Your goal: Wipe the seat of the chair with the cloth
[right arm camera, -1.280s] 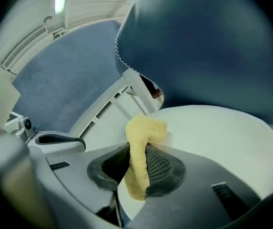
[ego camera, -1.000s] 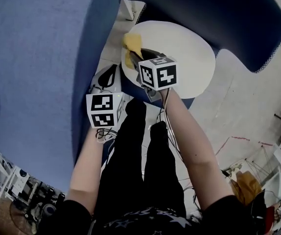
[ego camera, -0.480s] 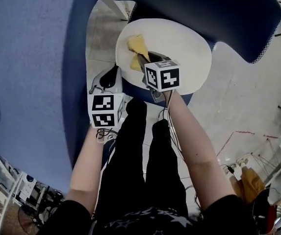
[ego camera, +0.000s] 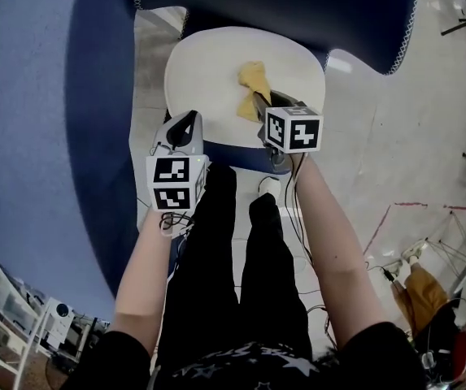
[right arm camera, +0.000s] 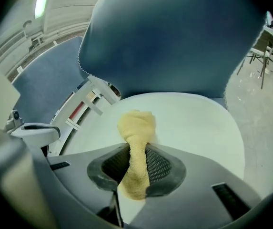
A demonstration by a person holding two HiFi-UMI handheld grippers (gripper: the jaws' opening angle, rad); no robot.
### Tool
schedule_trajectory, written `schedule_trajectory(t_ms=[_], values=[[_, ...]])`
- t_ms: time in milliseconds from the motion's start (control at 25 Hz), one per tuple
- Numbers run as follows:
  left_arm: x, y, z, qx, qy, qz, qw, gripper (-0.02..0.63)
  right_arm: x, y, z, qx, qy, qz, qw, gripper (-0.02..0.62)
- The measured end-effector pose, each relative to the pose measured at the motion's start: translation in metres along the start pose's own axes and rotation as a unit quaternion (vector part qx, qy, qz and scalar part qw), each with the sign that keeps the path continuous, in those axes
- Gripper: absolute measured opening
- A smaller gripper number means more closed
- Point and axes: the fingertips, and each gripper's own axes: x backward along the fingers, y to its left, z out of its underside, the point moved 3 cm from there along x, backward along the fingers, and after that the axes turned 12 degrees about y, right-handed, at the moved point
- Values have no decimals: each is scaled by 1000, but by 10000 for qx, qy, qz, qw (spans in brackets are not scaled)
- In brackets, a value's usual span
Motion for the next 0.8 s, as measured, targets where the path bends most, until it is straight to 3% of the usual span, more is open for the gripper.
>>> schedule_trajectory(t_ms=[440,800], values=[[-8,-56,-7,-356,30,210,9991,21,46,-63,30,-306,-123,403,9986,87],[-13,-79,-6,-430,21,307,9986,21,74,-123,62,-943,-279,721,9925,87]])
